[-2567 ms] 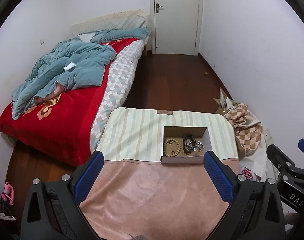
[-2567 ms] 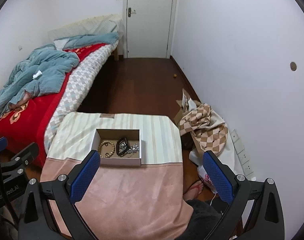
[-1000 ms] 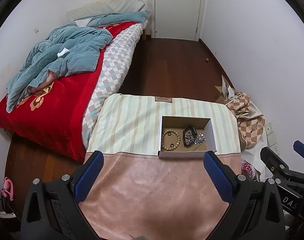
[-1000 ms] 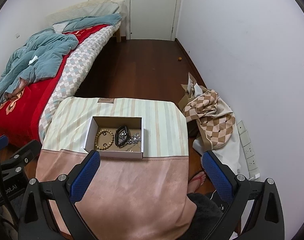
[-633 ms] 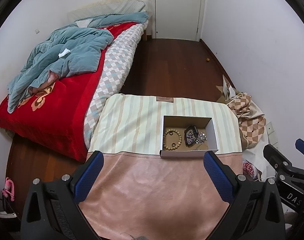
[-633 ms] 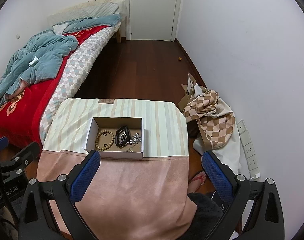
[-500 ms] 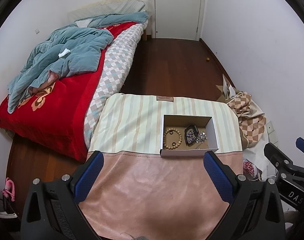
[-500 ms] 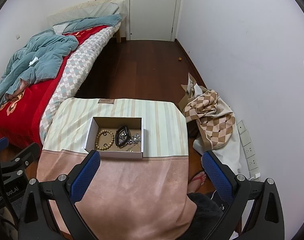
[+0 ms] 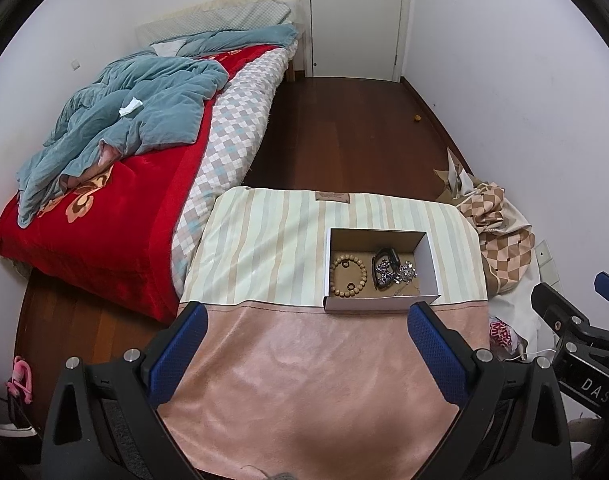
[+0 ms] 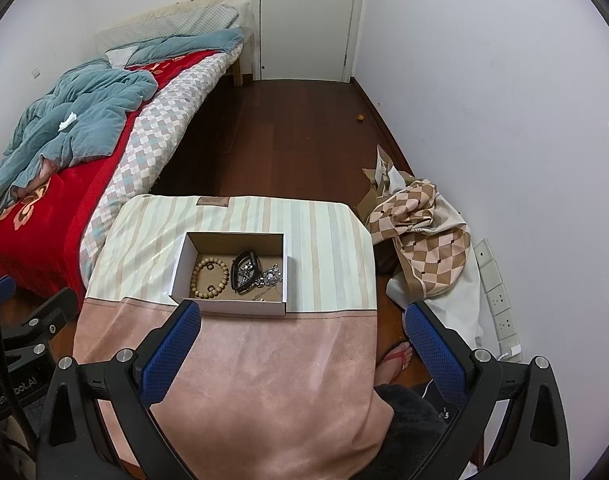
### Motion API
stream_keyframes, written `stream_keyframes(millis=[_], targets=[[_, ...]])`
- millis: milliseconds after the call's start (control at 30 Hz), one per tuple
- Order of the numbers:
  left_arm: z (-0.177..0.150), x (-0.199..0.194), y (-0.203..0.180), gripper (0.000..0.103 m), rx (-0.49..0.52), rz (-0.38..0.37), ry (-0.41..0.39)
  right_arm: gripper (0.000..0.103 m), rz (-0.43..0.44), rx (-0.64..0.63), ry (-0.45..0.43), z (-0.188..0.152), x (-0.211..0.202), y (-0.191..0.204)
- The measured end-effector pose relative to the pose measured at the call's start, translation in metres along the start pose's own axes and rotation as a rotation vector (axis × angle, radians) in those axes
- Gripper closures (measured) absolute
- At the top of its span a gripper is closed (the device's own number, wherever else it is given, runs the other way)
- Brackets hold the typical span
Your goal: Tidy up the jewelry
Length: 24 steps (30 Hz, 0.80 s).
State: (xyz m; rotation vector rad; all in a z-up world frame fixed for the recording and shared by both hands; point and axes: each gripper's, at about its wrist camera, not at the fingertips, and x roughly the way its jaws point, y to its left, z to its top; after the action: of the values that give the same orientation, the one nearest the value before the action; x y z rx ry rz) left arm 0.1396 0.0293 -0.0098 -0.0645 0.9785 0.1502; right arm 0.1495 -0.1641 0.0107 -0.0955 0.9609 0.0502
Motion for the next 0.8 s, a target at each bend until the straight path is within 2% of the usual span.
stream_keyframes(millis=[800], targets=[[-0.0011, -0.0035, -0.0003, 0.001, 0.009, -0.003, -0.005, 0.0, -0.001, 0.01, 0.002, -0.0035, 0.0021, -0.0031]])
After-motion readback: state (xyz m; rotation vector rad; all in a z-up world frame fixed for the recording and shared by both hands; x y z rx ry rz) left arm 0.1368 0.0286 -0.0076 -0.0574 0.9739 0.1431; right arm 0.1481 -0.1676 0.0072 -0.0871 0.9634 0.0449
